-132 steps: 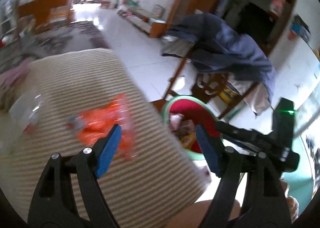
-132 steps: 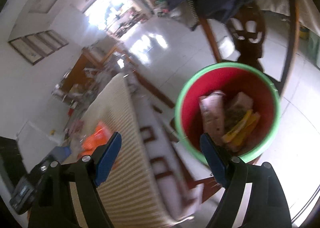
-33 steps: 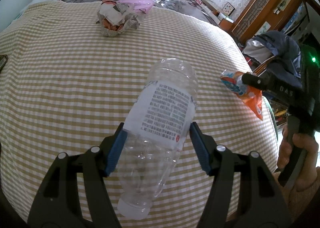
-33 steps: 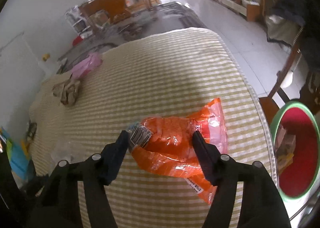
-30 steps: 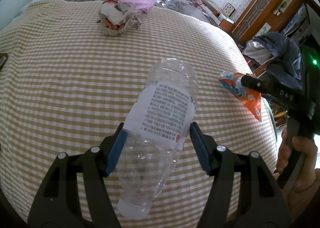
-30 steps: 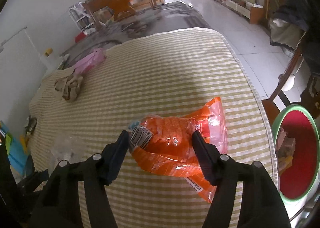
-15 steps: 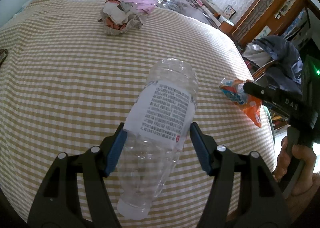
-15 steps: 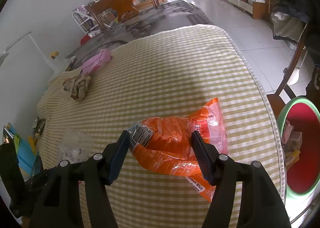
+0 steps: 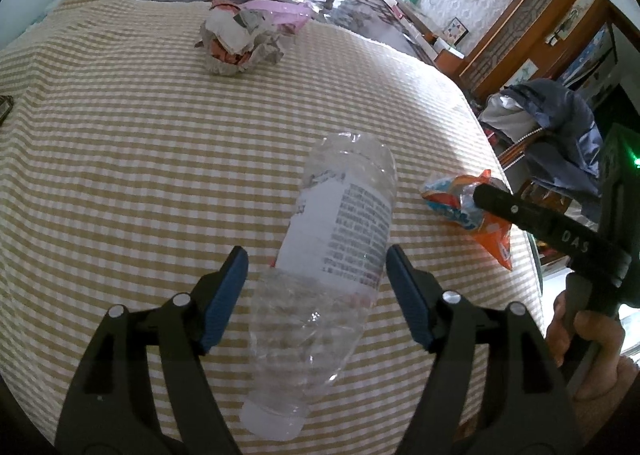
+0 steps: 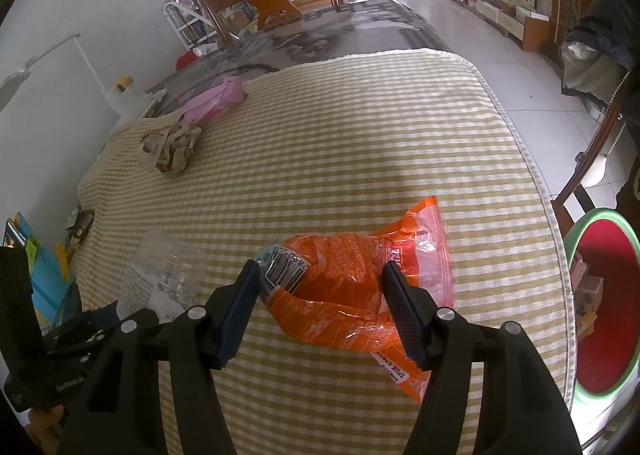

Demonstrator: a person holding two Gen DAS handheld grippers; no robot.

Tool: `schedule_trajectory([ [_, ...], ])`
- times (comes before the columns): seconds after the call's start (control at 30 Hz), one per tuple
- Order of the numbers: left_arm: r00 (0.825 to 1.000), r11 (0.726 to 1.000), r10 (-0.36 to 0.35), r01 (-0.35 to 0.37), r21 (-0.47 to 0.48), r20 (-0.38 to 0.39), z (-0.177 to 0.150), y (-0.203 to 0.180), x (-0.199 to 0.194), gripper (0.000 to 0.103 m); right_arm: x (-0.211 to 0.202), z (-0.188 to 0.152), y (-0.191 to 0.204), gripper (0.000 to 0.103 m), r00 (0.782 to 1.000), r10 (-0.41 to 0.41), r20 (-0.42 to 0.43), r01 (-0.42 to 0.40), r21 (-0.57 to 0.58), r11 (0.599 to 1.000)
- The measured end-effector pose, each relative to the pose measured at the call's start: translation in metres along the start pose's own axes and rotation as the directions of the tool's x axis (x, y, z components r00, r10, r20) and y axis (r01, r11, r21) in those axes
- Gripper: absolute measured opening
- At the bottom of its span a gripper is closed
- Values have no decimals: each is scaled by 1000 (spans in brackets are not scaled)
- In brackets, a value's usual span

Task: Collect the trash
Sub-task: 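Lift the plastic bottle with the left tool and hold the chip bag in the right tool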

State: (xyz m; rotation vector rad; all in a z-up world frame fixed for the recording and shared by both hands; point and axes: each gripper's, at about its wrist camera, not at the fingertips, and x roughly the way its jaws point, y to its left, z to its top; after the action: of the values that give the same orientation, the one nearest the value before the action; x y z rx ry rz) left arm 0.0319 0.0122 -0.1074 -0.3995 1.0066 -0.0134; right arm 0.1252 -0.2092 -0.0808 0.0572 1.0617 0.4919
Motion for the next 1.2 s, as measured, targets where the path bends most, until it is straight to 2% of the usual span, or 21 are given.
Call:
schedule_trajectory([
  [0.17,1000,1000,-9,9,17,0,-1,-5,1,62,-7,0,-2,60,1000,9,20,-9,7,1000],
  [0.33,996,999,-51,51,4,67,1,-6,-12,61,-14,-1,-4,60,999,14,40,-15,18,1000],
  [0.43,994,999,-53,53,6,91,3,-6,-16,61,-18,-2,-6,60,999,17,48,-18,22,1000],
  [1.2,985,992,-127,123,38,117,5,-15,-18,61,-32,-6,-10,60,996,31,85,-36,53,998],
])
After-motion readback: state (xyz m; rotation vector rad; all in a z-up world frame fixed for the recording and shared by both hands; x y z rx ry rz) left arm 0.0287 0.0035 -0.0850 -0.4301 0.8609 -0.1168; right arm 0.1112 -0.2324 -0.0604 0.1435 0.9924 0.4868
